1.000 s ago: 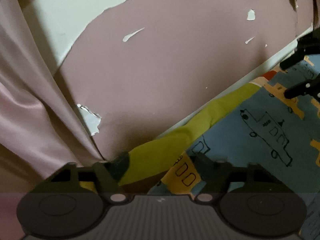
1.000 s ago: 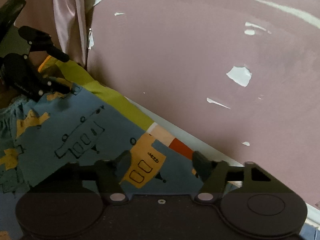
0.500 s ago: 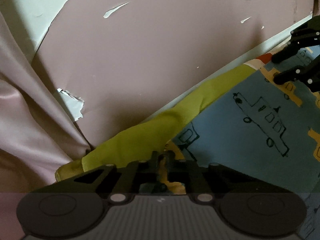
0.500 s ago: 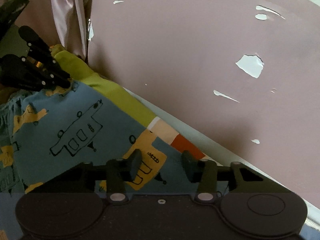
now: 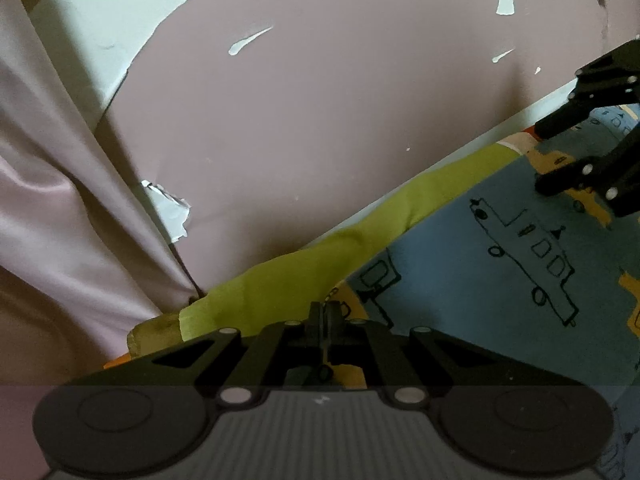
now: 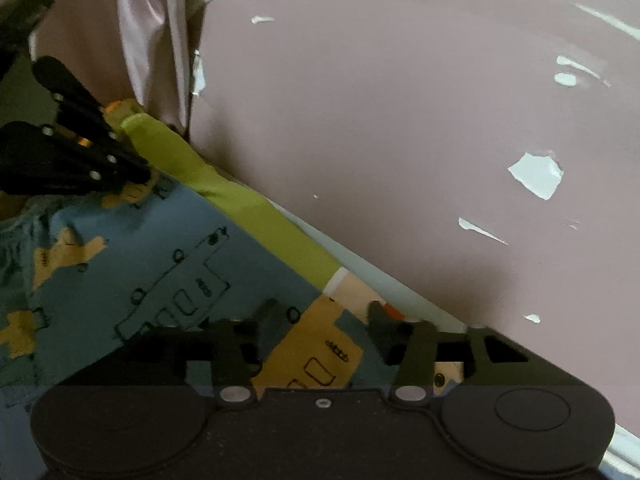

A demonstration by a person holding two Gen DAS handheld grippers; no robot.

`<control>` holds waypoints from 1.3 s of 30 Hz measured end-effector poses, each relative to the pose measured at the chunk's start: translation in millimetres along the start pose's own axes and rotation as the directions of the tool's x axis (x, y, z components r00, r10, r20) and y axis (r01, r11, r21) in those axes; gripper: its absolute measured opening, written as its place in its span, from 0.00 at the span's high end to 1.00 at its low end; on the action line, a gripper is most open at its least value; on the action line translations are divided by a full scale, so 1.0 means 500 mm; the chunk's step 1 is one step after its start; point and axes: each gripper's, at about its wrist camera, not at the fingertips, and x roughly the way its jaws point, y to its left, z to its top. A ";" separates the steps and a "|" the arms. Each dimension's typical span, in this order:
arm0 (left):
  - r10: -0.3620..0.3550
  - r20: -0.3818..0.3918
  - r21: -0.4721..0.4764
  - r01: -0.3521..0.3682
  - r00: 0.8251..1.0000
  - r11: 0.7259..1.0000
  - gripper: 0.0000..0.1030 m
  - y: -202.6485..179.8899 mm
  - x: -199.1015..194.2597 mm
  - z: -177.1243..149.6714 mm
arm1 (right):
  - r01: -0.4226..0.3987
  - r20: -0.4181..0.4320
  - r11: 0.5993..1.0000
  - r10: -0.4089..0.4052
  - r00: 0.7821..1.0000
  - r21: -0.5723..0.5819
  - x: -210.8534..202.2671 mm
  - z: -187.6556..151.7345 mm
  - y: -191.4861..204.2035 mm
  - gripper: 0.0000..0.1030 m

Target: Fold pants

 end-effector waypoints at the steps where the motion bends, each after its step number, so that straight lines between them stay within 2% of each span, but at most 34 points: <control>1: 0.003 0.006 -0.001 -0.003 1.000 1.000 0.99 0.003 -0.004 -0.001 | -0.005 -0.015 1.000 0.005 1.000 0.021 0.008 -0.001 -0.003 0.48; 2: 0.008 0.011 -0.004 -0.007 1.000 1.000 0.99 0.003 -0.005 -0.002 | -0.013 -0.024 0.999 0.014 1.000 0.040 0.013 -0.002 -0.005 0.53; 4: 0.019 0.024 -0.017 -0.018 1.000 1.000 0.99 0.005 -0.010 -0.003 | -0.024 -0.014 0.998 0.025 1.000 0.050 0.013 -0.007 -0.003 0.82; 5: 0.021 0.039 -0.026 -0.020 0.999 0.999 0.99 0.007 -0.015 -0.003 | -0.014 -0.010 0.999 0.014 1.000 0.042 0.012 -0.009 0.002 0.91; 6: 0.023 0.050 -0.035 -0.021 0.998 0.999 0.99 0.009 -0.019 -0.002 | 0.005 -0.008 1.000 -0.005 1.000 0.030 0.010 -0.009 0.006 0.98; 7: 0.028 0.062 -0.044 -0.025 0.998 0.999 0.99 0.012 -0.024 0.001 | 0.013 0.002 1.000 -0.013 1.000 0.027 0.005 -0.006 0.008 1.00; 10: 0.052 0.092 -0.082 -0.044 0.994 0.996 0.99 0.023 -0.036 0.006 | 0.068 0.079 0.997 -0.070 0.994 0.028 -0.020 0.004 0.014 1.00; 14: 0.113 0.122 -0.161 -0.093 0.986 0.983 1.00 0.036 -0.049 0.011 | 0.161 0.193 0.983 -0.175 0.965 0.086 -0.046 0.019 0.012 1.00; 16: 0.123 0.120 -0.178 -0.100 0.985 0.979 0.99 0.038 -0.046 0.013 | 0.178 0.186 0.980 -0.191 0.964 0.083 -0.037 0.017 0.015 1.00; 18: 0.120 0.094 -0.160 -0.104 0.988 0.982 0.99 0.032 -0.035 0.014 | 0.195 0.147 0.980 -0.200 0.969 0.047 -0.016 0.007 0.029 1.00; 21: 0.133 0.076 -0.129 -0.122 0.988 0.984 0.99 0.017 -0.029 0.005 | 0.208 0.132 0.978 -0.209 0.969 0.022 -0.007 -0.010 0.045 1.00; 24: 0.132 0.087 -0.127 -0.120 0.987 0.985 0.99 0.020 -0.036 0.005 | 0.215 0.165 0.977 -0.214 0.963 0.014 -0.032 -0.015 0.047 1.00; 27: 0.129 0.132 -0.152 -0.108 0.983 0.982 0.99 0.033 -0.062 0.001 | 0.216 0.213 0.976 -0.213 0.954 0.008 -0.076 -0.018 0.050 1.00; 32: 0.141 0.265 -0.158 -0.101 0.954 0.982 0.99 0.029 -0.149 -0.038 | 0.211 0.273 0.976 -0.188 0.943 -0.055 -0.181 -0.035 0.065 1.00; 39: 0.133 0.376 -0.043 -0.126 0.917 0.991 0.99 0.000 -0.273 -0.095 | 0.182 0.314 0.964 -0.114 0.942 -0.196 -0.320 -0.077 0.132 1.00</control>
